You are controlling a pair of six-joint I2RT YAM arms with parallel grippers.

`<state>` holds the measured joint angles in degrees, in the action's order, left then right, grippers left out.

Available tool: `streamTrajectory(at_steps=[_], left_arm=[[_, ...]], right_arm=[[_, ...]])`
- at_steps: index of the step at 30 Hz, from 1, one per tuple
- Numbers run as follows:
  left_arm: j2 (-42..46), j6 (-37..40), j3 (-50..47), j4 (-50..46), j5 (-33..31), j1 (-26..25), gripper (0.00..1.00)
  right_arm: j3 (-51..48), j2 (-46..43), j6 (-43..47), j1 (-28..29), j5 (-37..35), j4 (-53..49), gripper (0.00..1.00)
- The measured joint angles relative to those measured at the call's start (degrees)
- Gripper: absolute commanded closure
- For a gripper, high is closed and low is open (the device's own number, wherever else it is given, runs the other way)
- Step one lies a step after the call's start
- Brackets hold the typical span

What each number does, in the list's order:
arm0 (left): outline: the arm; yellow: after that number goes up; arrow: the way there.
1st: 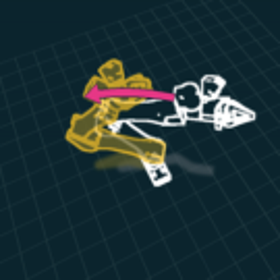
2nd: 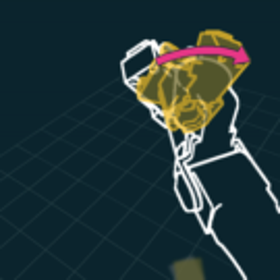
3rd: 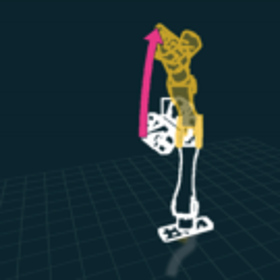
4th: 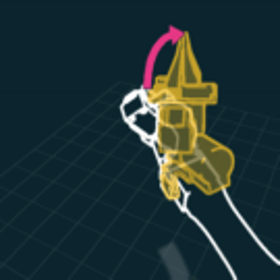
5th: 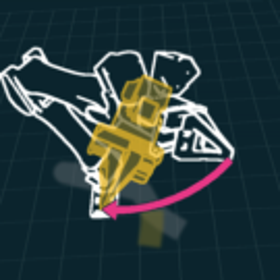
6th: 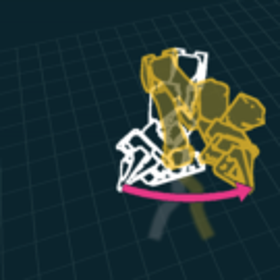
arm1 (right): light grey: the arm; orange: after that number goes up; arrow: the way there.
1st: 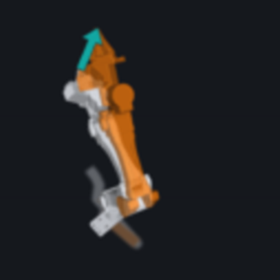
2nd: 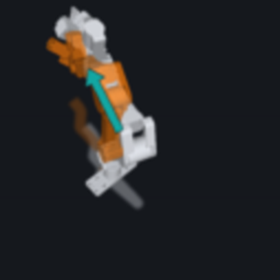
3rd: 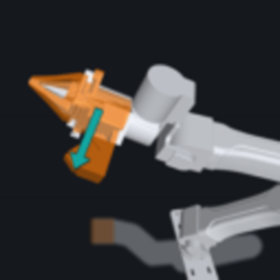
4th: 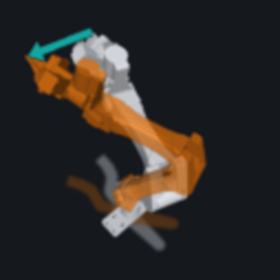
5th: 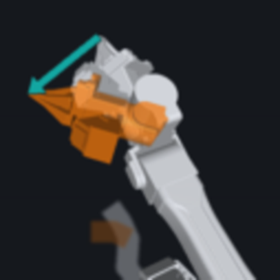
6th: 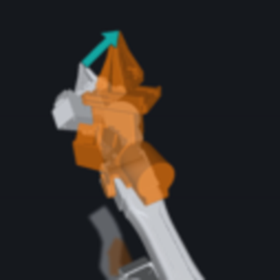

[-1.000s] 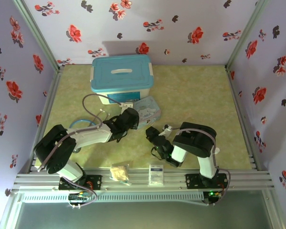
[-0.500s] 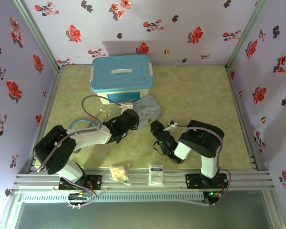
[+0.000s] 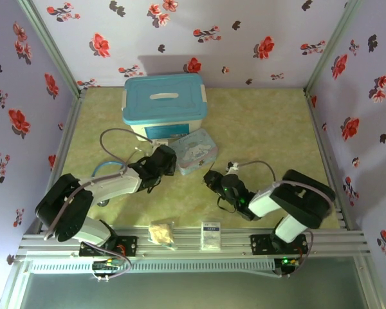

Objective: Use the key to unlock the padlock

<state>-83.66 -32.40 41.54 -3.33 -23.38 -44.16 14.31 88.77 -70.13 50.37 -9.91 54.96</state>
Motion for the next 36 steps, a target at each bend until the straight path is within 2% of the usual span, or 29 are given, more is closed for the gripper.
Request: streamTrajectory(at_steps=[10, 14, 20, 24, 28, 33, 36], left_arm=[[-0.1, 1.8, -0.1, -3.8, 0.0, 1.2, 0.52], [0.6, 1.8, -0.1, -4.0, 1.0, 1.2, 0.47], [2.8, 2.4, 0.5, -5.6, 0.9, -1.1, 0.44], [3.5, 2.4, 0.9, -5.8, 1.0, -2.1, 0.43], [4.1, 2.1, 0.9, -5.7, 1.9, -2.3, 0.41], [4.9, 0.8, 0.9, -5.0, 3.0, -4.0, 0.38], [5.7, -0.2, 0.2, -4.0, 4.0, -4.9, 0.37]], right_arm=[[0.9, -18.4, 8.8, -12.8, 19.2, -30.8, 0.92], [1.0, -19.5, 12.6, -20.3, 27.5, -38.5, 0.89], [1.1, -17.6, 18.2, -25.8, 38.1, -44.3, 0.9], [1.5, -21.0, 23.4, -28.9, 39.9, -52.1, 0.88], [2.4, -24.2, 26.8, -31.9, 40.2, -60.1, 0.82], [7.0, -20.4, 30.4, -32.3, 40.4, -65.9, 0.66], [9.7, -19.4, 32.2, -32.3, 38.3, -69.4, 0.63]])
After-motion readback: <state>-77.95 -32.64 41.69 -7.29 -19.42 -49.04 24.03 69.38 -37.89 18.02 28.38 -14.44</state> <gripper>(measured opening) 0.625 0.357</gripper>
